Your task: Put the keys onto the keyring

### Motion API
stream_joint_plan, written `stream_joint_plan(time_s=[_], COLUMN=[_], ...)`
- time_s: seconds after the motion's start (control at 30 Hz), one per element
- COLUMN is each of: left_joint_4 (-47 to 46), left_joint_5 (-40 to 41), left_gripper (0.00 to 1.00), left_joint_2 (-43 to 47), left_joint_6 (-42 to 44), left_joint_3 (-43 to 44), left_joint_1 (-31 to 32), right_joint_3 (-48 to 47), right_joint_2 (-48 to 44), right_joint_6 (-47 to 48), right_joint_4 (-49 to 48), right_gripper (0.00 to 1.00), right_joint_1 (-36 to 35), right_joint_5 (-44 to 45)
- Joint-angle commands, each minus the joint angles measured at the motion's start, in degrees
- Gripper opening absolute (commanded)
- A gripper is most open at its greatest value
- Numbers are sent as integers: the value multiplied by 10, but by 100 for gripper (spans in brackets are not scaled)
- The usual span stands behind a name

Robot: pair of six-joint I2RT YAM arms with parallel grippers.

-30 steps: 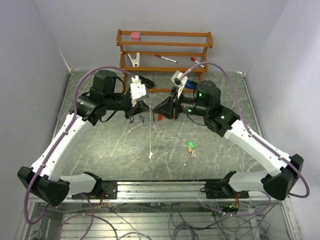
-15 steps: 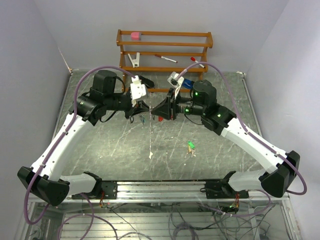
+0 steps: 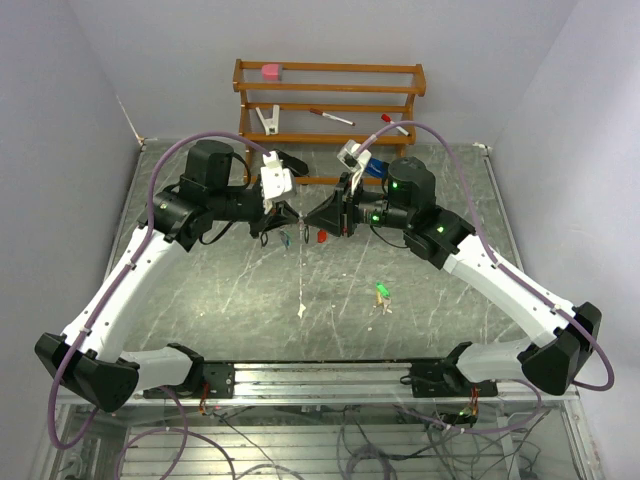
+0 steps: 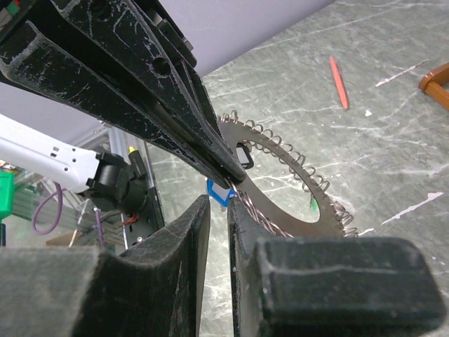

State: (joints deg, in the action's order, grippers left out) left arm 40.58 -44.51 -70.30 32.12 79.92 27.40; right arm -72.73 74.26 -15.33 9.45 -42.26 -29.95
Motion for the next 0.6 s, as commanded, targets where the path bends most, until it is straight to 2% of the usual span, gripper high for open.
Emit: stream_joint_plan(time_s=[0.0,0.57], left_joint_4=[-11,3], left_joint_5=[-31,-51], left_gripper=[7,7], left_joint_2=[5,4], left_joint_6=[1,8], left_joint_3=[27,27], left_joint_1=[3,4], right_joint_3=[-11,-12], right_joint_2=[3,9], right_joint_6=[12,40], right_joint_4=[0,0], right_gripper=[17,18], right_joint_1=[4,5], right_joint_5=[4,5])
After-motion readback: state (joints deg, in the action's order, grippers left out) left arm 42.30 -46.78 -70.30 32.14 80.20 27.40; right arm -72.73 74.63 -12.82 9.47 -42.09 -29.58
